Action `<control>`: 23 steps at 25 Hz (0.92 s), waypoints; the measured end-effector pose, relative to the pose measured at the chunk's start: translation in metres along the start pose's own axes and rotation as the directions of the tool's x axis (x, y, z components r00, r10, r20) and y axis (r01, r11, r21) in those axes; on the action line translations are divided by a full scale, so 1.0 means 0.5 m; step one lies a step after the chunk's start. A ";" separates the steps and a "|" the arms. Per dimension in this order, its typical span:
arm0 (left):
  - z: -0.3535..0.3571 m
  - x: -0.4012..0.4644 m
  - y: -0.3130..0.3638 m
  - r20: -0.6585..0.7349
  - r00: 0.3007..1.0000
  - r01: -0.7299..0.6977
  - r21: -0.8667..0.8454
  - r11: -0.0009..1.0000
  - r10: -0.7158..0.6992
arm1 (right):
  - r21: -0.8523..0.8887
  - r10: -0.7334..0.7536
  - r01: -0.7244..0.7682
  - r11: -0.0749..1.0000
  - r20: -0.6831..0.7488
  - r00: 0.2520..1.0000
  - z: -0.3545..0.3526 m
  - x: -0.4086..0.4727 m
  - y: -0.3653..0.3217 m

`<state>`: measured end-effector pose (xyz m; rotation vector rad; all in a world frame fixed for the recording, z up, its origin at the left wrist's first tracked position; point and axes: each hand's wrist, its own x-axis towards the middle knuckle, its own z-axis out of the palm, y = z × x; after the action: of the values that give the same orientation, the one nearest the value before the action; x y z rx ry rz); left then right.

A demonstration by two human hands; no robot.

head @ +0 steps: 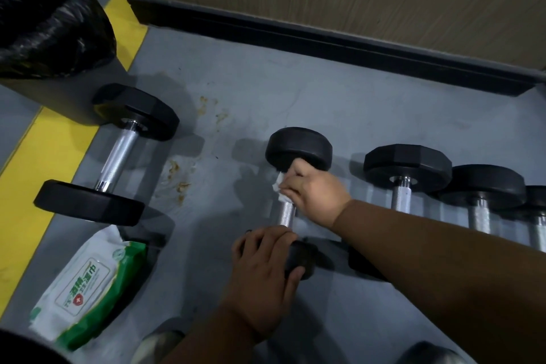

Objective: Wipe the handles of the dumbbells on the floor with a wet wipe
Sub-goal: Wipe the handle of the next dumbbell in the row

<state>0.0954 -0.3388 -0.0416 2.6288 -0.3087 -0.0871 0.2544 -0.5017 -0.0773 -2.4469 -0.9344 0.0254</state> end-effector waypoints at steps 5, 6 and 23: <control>-0.001 -0.003 0.000 -0.007 1.000 -0.012 -0.029 1.000 0.012 | 0.036 -0.327 0.329 0.943 0.270 0.906 -0.006 -0.034 -0.031; -0.003 -0.003 0.001 -0.010 1.000 -0.015 -0.032 0.999 0.015 | 0.018 -0.342 0.350 0.936 0.264 0.902 -0.013 -0.015 -0.020; -0.007 0.005 0.004 -0.010 1.000 -0.020 -0.046 0.999 0.019 | 0.207 -0.066 0.062 0.976 0.015 0.998 0.003 -0.023 -0.003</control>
<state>0.0979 -0.3396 -0.0377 2.5792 -0.3256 -0.0748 0.2448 -0.5073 -0.0798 -2.2282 -0.9688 0.1207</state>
